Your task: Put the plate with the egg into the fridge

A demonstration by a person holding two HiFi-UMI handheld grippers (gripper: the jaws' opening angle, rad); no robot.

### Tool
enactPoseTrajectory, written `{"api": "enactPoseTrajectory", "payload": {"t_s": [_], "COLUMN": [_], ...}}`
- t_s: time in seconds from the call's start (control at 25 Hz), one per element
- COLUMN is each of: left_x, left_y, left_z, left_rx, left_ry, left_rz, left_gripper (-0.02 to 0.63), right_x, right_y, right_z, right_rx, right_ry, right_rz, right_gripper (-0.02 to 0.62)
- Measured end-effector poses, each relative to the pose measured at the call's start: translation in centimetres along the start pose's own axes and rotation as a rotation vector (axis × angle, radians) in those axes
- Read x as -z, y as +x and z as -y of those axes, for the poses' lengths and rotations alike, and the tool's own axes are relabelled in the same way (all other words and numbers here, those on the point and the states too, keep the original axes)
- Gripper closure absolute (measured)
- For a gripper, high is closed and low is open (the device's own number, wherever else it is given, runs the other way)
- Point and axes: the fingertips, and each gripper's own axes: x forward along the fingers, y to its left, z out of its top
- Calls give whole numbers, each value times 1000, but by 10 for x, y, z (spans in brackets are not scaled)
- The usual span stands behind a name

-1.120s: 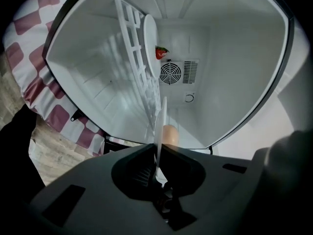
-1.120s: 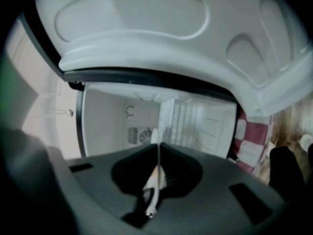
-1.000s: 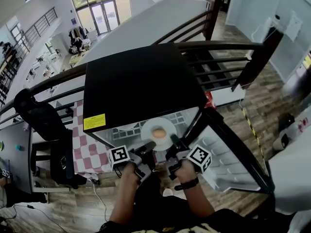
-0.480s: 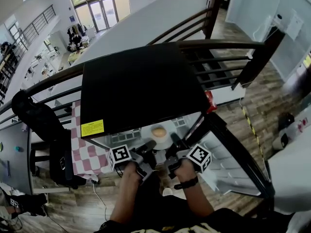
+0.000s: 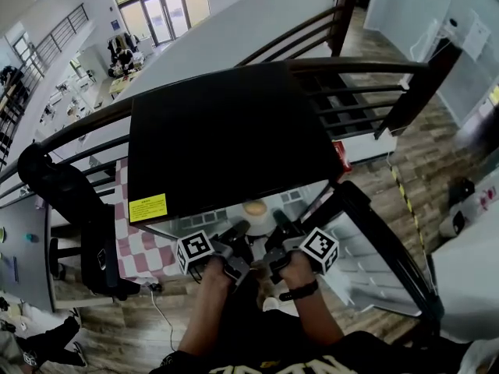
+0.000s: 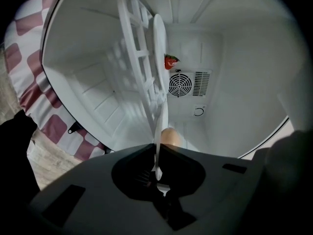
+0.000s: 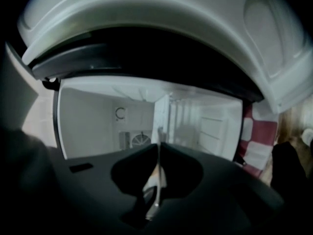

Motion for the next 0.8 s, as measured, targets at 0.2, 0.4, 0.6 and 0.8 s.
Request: {"api": "enactPoseTrajectory", "payload": {"t_s": [0.2,0.4,0.6,0.8], "left_x": [-7,-10,-14,-16], "left_y": [4,8,11,13], "left_z": [-2,2,2,5], "left_rx": [1,23,27,30], "left_ry": [-1,-9,-2,-3], "left_rz": [7,17,20,25], "left_gripper": [569,568,568,568], "right_x": [2,0,-2,-2], "right_y": [2,7,9,13], "right_z": [1,-3,-3,-3], "right_rx": [13,-2,-9,-22], "right_ry": [40,25,36,45], "right_rz": [23,27,31,35], "right_gripper": [561,561,561,561]}}
